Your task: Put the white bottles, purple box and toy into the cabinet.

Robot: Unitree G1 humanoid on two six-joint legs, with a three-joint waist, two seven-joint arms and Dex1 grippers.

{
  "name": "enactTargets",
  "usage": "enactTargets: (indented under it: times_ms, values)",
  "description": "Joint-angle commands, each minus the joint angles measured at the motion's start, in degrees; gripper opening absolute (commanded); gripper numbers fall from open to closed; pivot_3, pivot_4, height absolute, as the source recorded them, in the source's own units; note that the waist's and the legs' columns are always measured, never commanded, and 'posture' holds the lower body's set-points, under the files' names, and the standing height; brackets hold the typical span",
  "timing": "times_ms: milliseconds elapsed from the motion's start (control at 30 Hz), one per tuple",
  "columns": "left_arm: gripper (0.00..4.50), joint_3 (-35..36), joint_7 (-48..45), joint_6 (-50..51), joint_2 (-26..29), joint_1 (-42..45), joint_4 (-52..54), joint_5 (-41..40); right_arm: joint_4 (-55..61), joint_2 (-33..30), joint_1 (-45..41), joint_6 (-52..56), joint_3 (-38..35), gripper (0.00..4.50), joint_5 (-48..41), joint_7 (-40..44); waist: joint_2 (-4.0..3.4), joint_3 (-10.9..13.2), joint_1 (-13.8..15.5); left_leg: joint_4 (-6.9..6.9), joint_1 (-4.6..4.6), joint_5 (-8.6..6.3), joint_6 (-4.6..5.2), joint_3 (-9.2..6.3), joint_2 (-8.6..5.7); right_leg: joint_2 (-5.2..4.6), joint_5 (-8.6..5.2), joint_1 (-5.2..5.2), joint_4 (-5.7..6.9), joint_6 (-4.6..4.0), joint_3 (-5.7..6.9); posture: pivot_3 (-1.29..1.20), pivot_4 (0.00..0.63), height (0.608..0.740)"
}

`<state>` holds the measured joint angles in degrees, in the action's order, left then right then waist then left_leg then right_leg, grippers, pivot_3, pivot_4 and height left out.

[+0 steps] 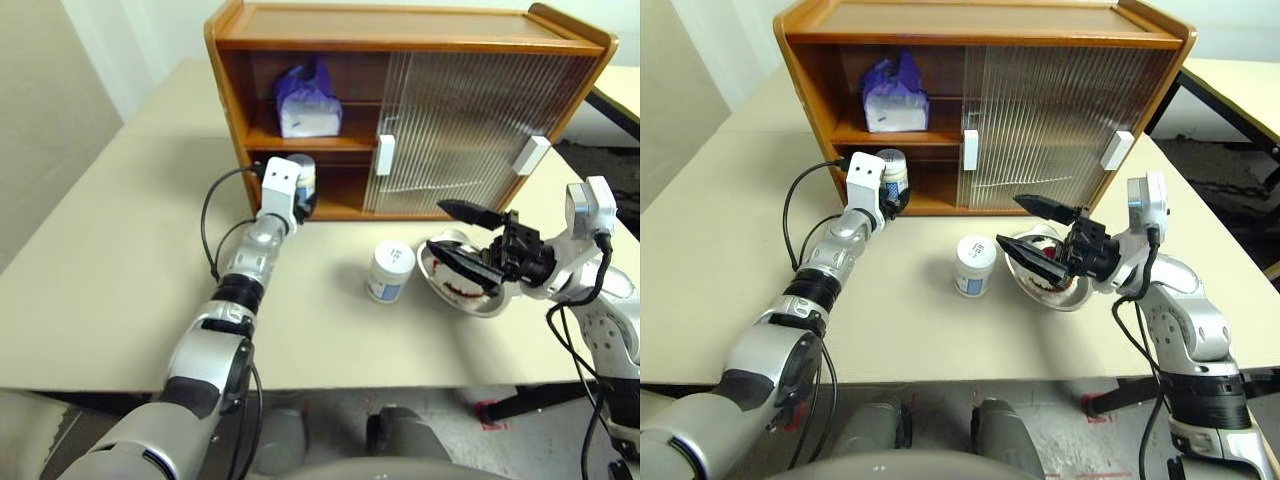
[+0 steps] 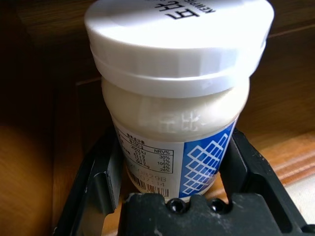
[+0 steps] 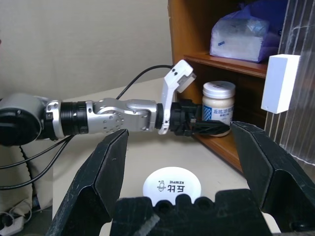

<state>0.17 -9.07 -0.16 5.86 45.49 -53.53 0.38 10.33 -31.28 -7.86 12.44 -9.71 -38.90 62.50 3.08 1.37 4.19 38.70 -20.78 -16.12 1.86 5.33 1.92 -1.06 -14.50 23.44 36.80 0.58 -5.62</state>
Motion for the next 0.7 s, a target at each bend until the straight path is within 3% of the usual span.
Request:
enactTargets:
  times_ms: [33, 700]
  values:
    - [3.07, 0.4, 0.5, -2.3, -0.9, 2.8, -4.5, 0.2, 1.5, -0.9, 0.3, 0.6, -0.7, 4.50, -0.4, -0.3, 0.00, 0.0, 0.0, 0.01, -0.01, 0.00, 0.00, 0.00, -0.01, 0.00, 0.00, 0.00, 0.00, 0.00, 0.00, 0.09, 0.000, 0.740]
    - [3.07, 0.7, -0.2, -6.5, -3.1, 9.8, -15.8, 1.0, 4.4, -0.5, 2.4, 1.5, -0.3, 4.50, -1.1, -1.9, 0.01, 0.0, -0.2, 0.26, -0.42, 0.01, 0.02, -0.09, -0.08, 0.00, 0.13, 0.21, -0.04, 0.12, 0.08, 0.08, 0.000, 0.740]
